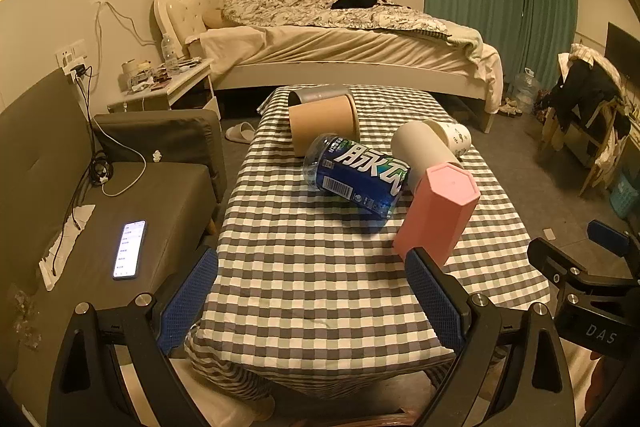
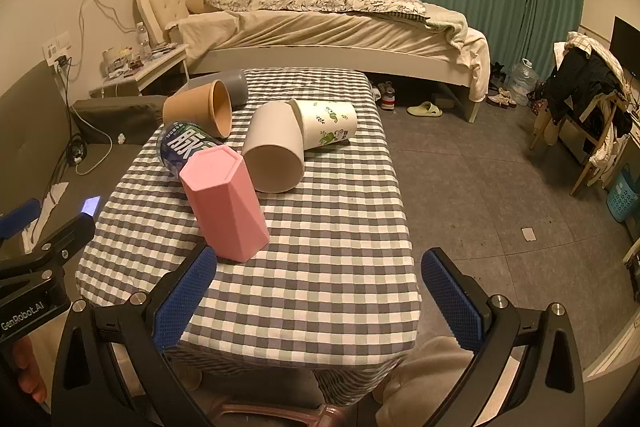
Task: Flip cup upside down
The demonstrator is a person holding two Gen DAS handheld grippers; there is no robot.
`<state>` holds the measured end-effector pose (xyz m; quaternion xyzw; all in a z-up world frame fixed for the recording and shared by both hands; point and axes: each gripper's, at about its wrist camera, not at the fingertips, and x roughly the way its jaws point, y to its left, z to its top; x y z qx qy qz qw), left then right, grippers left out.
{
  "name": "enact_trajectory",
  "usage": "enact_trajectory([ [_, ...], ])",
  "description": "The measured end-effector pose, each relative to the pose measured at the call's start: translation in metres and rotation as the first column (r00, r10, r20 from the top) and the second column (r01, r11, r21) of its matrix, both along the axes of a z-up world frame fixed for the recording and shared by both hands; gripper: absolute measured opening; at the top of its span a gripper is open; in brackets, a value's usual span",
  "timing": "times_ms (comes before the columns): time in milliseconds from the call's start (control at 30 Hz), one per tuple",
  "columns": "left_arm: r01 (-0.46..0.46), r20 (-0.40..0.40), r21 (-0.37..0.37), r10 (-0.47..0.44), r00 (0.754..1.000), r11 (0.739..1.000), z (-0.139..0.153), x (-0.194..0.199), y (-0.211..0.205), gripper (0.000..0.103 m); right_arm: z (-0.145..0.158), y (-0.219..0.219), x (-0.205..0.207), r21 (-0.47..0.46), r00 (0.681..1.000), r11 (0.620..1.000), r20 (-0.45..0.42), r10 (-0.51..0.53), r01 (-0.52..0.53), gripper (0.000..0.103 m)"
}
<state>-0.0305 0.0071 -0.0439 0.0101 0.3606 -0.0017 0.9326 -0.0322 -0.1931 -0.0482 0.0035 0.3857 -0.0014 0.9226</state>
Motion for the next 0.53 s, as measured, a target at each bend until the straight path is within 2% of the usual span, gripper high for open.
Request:
enact_trajectory([
  [533, 0.011, 0.011, -0.011, -0.011, 1.000, 1.000, -0.0008, -0.0032, 0.0014, 0.097, -0.0036, 0.0007, -0.0016, -0.007, 1.000, 1.000, -0.010, -0.001, 0.001, 0.103],
])
